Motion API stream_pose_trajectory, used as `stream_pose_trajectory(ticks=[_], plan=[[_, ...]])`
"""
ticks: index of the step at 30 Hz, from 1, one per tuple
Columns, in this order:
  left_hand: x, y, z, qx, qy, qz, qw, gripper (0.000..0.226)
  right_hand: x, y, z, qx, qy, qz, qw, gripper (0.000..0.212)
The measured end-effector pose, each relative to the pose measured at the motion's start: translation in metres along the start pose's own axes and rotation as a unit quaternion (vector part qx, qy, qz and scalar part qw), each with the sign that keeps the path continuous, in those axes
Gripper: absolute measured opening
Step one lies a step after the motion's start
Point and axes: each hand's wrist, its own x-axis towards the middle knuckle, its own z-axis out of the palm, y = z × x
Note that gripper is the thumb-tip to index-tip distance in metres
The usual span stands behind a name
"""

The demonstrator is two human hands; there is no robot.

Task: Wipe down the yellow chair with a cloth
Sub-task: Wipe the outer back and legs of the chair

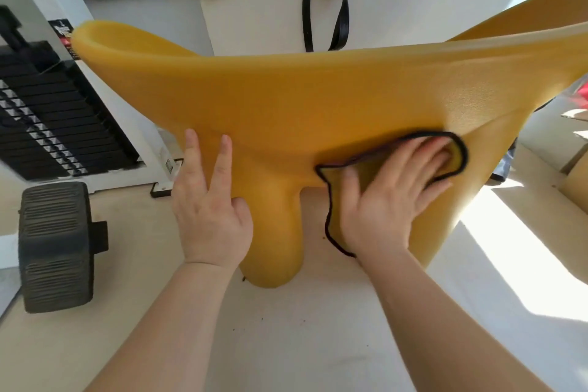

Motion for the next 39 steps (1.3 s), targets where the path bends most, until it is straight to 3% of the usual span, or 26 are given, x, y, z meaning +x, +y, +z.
stream_pose_trajectory(ticks=[2, 4, 9, 12, 14, 17, 20, 22, 24, 26, 30, 32, 34, 37, 39], plan=[[-0.012, -0.007, 0.003, -0.015, -0.051, -0.079, 0.995, 0.085, 0.016, 0.011, -0.008, 0.043, 0.018, 0.050, 0.998, 0.101], [-0.024, -0.015, 0.004, -0.037, -0.107, -0.139, 0.984, 0.092, 0.016, 0.006, -0.007, 0.083, 0.018, 0.035, 0.996, 0.102], [-0.032, -0.019, -0.002, -0.090, -0.162, -0.173, 0.967, 0.092, -0.040, -0.040, 0.019, 0.142, -0.117, -0.050, 0.982, 0.096], [-0.033, -0.022, -0.003, -0.148, -0.135, -0.179, 0.963, 0.084, -0.076, -0.062, 0.038, 0.147, -0.198, -0.138, 0.959, 0.087], [-0.031, -0.027, -0.006, -0.207, -0.073, -0.221, 0.950, 0.072, -0.086, -0.076, 0.052, 0.155, -0.244, -0.151, 0.945, 0.081], [-0.022, -0.031, -0.010, -0.321, -0.018, -0.328, 0.888, 0.057, -0.092, -0.091, 0.074, 0.141, -0.273, -0.135, 0.942, 0.080], [-0.015, -0.037, -0.007, -0.381, -0.098, -0.364, 0.844, 0.053, -0.105, -0.093, 0.095, 0.155, -0.289, -0.079, 0.942, 0.082], [-0.015, -0.037, -0.003, -0.407, -0.154, -0.355, 0.827, 0.050, -0.119, -0.081, 0.107, 0.204, -0.313, 0.002, 0.928, 0.082], [-0.017, -0.034, 0.001, -0.416, -0.175, -0.339, 0.826, 0.051, -0.131, -0.060, 0.117, 0.262, -0.346, 0.110, 0.894, 0.084], [-0.020, -0.031, 0.003, -0.412, -0.178, -0.316, 0.836, 0.061, -0.135, -0.044, 0.119, 0.283, -0.386, 0.162, 0.863, 0.083], [-0.034, -0.029, 0.017, -0.339, -0.166, -0.284, 0.881, 0.087, -0.117, -0.056, 0.099, 0.308, -0.351, 0.065, 0.882, 0.073], [-0.043, -0.025, 0.025, -0.321, -0.166, -0.311, 0.879, 0.094, -0.112, -0.064, 0.098, 0.337, -0.323, 0.045, 0.883, 0.071], [-0.048, -0.020, 0.030, -0.332, -0.163, -0.323, 0.871, 0.101, -0.117, -0.058, 0.109, 0.340, -0.330, 0.081, 0.877, 0.075], [-0.050, -0.021, 0.031, -0.330, -0.170, -0.328, 0.869, 0.105, -0.121, -0.034, 0.127, 0.353, -0.408, 0.247, 0.805, 0.088], [-0.052, -0.022, 0.031, -0.319, -0.176, -0.326, 0.872, 0.106, -0.123, -0.022, 0.130, 0.362, -0.448, 0.304, 0.759, 0.094]])
